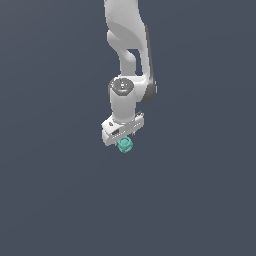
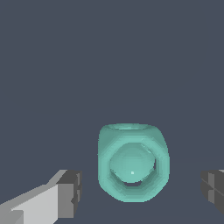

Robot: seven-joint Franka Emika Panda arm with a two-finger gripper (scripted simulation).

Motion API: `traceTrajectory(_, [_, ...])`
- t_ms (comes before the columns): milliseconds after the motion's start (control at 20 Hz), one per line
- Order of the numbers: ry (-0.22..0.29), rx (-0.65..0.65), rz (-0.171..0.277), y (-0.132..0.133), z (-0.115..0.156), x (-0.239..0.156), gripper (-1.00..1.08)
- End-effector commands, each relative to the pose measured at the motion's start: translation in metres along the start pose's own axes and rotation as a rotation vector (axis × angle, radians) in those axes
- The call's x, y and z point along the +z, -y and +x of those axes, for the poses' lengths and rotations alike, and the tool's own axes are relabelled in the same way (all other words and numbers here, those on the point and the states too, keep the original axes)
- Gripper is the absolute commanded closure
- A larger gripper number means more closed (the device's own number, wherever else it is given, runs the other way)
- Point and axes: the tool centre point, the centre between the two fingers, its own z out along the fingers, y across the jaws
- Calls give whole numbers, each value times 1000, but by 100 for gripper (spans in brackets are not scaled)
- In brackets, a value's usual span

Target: Pick up the object and move it to a goal position.

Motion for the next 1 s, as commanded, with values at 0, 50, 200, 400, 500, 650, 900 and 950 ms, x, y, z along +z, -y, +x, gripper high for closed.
traceTrajectory(0, [0,-12,1,1,-1,1,-92])
traceTrajectory(50, [0,-12,1,1,-1,1,-92])
traceTrajectory(200, [0,-8,1,1,-1,2,-92])
traceTrajectory(400, [0,-9,1,1,-1,13,-92])
traceTrajectory(500, [0,-10,1,1,-1,22,-92])
traceTrajectory(650, [0,-11,1,2,-2,37,-92])
traceTrajectory(900, [0,-12,1,1,-1,50,-92])
traceTrajectory(950, [0,-12,1,1,-1,51,-92])
